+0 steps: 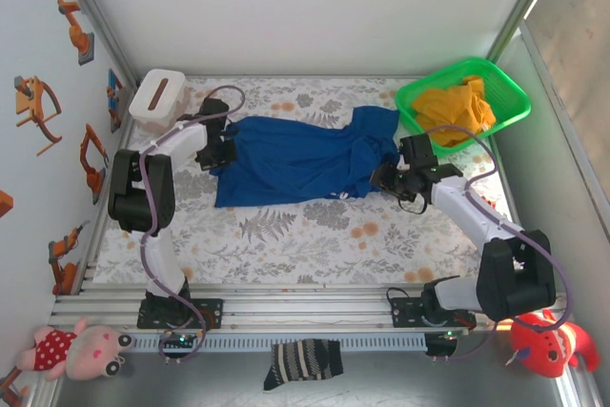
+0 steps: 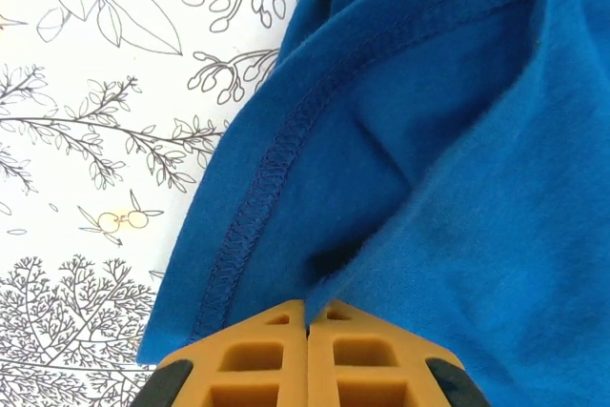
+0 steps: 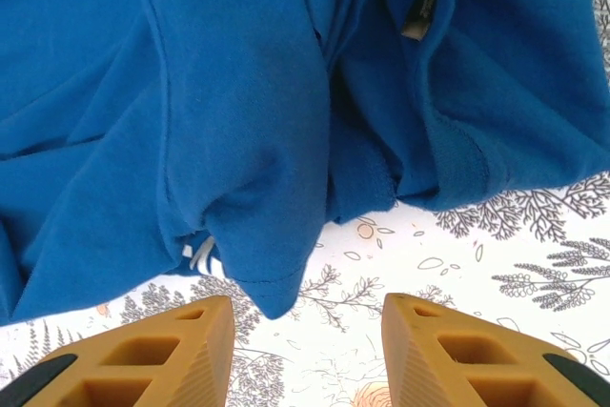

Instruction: Fold the inside-out t-shirt

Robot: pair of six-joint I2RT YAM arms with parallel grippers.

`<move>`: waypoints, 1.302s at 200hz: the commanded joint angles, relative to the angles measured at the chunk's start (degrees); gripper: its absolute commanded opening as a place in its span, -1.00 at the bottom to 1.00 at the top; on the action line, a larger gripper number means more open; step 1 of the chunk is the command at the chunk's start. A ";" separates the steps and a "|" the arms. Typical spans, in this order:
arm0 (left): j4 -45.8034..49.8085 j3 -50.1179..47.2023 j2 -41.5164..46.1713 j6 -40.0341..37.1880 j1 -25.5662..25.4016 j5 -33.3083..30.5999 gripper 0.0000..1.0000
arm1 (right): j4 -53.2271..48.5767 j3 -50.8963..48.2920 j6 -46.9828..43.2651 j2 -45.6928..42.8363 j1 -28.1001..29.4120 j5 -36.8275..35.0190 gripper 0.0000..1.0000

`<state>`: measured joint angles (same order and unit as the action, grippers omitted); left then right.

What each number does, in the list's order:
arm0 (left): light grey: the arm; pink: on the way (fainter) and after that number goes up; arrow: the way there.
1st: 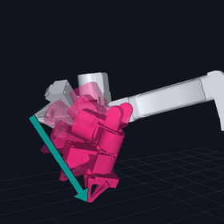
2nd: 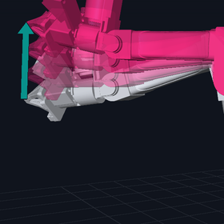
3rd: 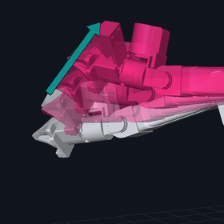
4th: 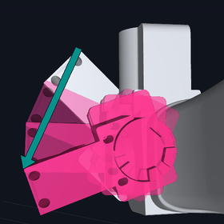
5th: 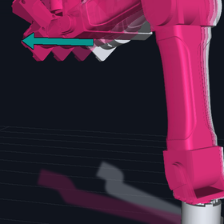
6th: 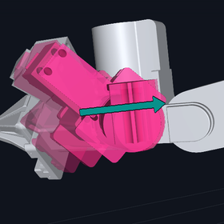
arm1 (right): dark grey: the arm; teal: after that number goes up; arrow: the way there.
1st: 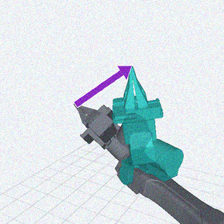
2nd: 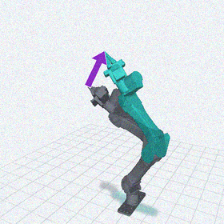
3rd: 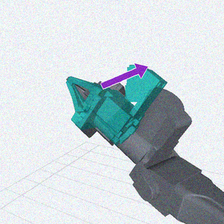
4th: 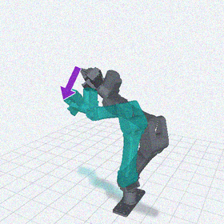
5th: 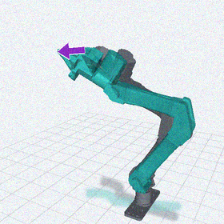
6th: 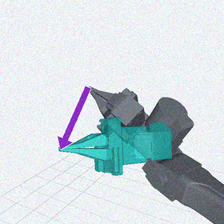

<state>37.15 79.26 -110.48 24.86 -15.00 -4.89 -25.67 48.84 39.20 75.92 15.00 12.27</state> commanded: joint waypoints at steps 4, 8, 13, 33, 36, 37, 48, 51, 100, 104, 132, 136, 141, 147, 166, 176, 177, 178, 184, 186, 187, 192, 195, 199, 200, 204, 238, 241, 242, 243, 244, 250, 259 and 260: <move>1.90 1.95 7.69 -1.64 0.48 3.23 -1.00 | -1.46 3.37 0.14 -2.13 0.29 -2.03 -0.13; 1.76 1.86 9.23 -1.66 0.59 4.47 -1.00 | -1.66 3.65 -0.03 -2.29 0.29 -2.15 -0.13; 1.59 1.56 11.18 -1.63 0.73 6.18 -1.00 | -1.94 4.00 -0.29 -2.35 0.29 -2.36 -0.13; -2.43 -1.88 18.95 -0.31 1.69 16.20 -1.00 | -3.29 5.44 -1.65 -2.62 0.16 -3.58 -0.13; -3.88 -2.94 20.07 0.05 2.07 18.25 -1.00 | -3.54 5.66 -1.87 -2.62 0.17 -3.72 -0.13; -4.34 -3.26 20.53 0.21 2.16 18.91 -1.00 | -3.61 5.74 -1.94 -2.58 0.19 -3.78 -0.13; -9.25 -7.44 25.02 2.80 3.58 24.55 -1.00 | -4.20 6.21 -2.73 -2.39 0.19 -4.16 -0.12; -10.64 -8.70 25.92 3.39 4.03 26.00 -1.00 | -4.21 6.27 -2.87 -2.36 0.06 -4.18 -0.12; -25.58 -21.00 31.53 11.56 12.15 43.22 -1.00 | -4.74 7.15 -4.20 -1.22 -0.06 -4.17 -0.03; -25.78 -21.08 31.48 11.86 12.34 43.62 -1.00 | -4.74 7.30 -4.22 -1.00 -0.09 -4.20 -0.03; -23.21 -19.80 31.23 10.75 12.51 42.61 -1.00 | -4.70 7.21 -4.57 1.03 -0.16 -3.44 -0.02; -22.61 -19.51 31.18 10.58 12.46 42.34 -1.00 | -4.61 7.15 -4.63 1.28 -0.15 -3.33 -0.02; -22.01 -19.19 31.18 10.34 12.46 41.76 -1.00 | -4.44 6.92 -4.66 1.72 -0.16 -3.03 -0.02; -21.15 -18.71 31.12 9.96 12.46 40.94 -1.00 | -4.24 6.60 -4.86 2.15 -0.15 -2.77 -0.02; -17.86 -17.64 30.89 8.78 12.55 38.13 -1.00 | -3.22 5.81 -5.33 3.86 -0.08 -1.25 -0.05; -17.37 -17.48 31.07 8.66 12.68 37.27 -1.00 | -2.54 5.35 -5.40 4.66 -0.12 -0.15 -0.08; -17.33 -17.48 31.05 8.64 12.65 37.21 -1.00 | -2.45 5.28 -5.38 4.75 -0.09 -0.01 -0.09; -17.31 -17.52 31.12 8.59 12.69 37.17 -1.00 | -2.36 5.25 -5.33 4.85 -0.08 0.10 -0.09; -17.29 -17.52 31.17 8.61 12.65 36.93 -1.00 | -1.84 4.81 -5.15 5.23 -0.05 0.71 -0.09; -17.26 -17.55 31.23 8.58 12.64 36.85 -1.00 | -1.69 4.67 -5.07 5.38 0.01 0.90 -0.09; -17.23 -17.56 31.26 8.56 12.63 36.77 -1.00 | -1.59 4.64 -5.04 5.47 0.01 1.00 -0.09; -17.10 -17.56 31.44 8.58 12.63 36.55 -1.00 | -1.22 4.20 -4.93 5.74 0.02 1.34 -0.09; -17.03 -17.56 31.38 8.49 12.68 36.45 -1.00 | -0.90 4.05 -4.81 5.95 0.06 1.56 -0.09; -16.98 -17.55 31.50 8.45 12.67 36.31 -1.00 | -0.54 3.86 -4.78 6.22 0.19 1.86 -0.09; -17.00 -17.56 31.52 8.45 12.65 36.29 -1.00 | -0.49 3.79 -4.72 6.28 0.20 1.96 -0.09; -16.87 -17.53 31.48 8.47 12.63 36.26 -1.00 | -0.08 3.53 -4.55 6.56 0.27 2.19 -0.09; -16.78 -17.48 31.43 8.69 12.75 36.33 -1.00 | 1.72 3.62 -3.23 10.58 3.28 3.08 -0.08; -16.84 -17.52 31.38 8.79 12.72 36.28 -1.00 | 1.85 3.55 -3.11 10.97 3.68 2.76 -0.08; -16.84 -17.50 31.38 8.79 12.72 36.23 -1.00 | 1.94 3.55 -3.00 11.08 3.79 2.72 -0.08; -16.84 -17.53 31.38 8.75 12.72 36.24 -1.00 | 2.03 3.50 -2.95 11.22 3.97 2.69 -0.07; -16.80 -17.50 31.38 8.78 12.72 36.30 -1.00 | 2.12 3.48 -2.93 11.29 4.06 2.59 -0.07; -16.79 -17.54 31.40 8.80 12.73 36.26 -1.00 | 2.92 3.28 -2.38 11.90 4.73 2.41 -0.07; -16.80 -17.51 31.47 8.87 12.72 36.25 -1.00 | 4.12 3.02 -1.63 12.85 5.37 2.45 -0.07; -16.82 -17.50 31.51 8.88 12.72 36.26 -1.00 | 4.26 2.98 -1.52 12.98 5.42 2.47 -0.06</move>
<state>19.29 60.34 -80.12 34.33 -2.57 31.46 -24.51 52.84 35.53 86.76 18.20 14.33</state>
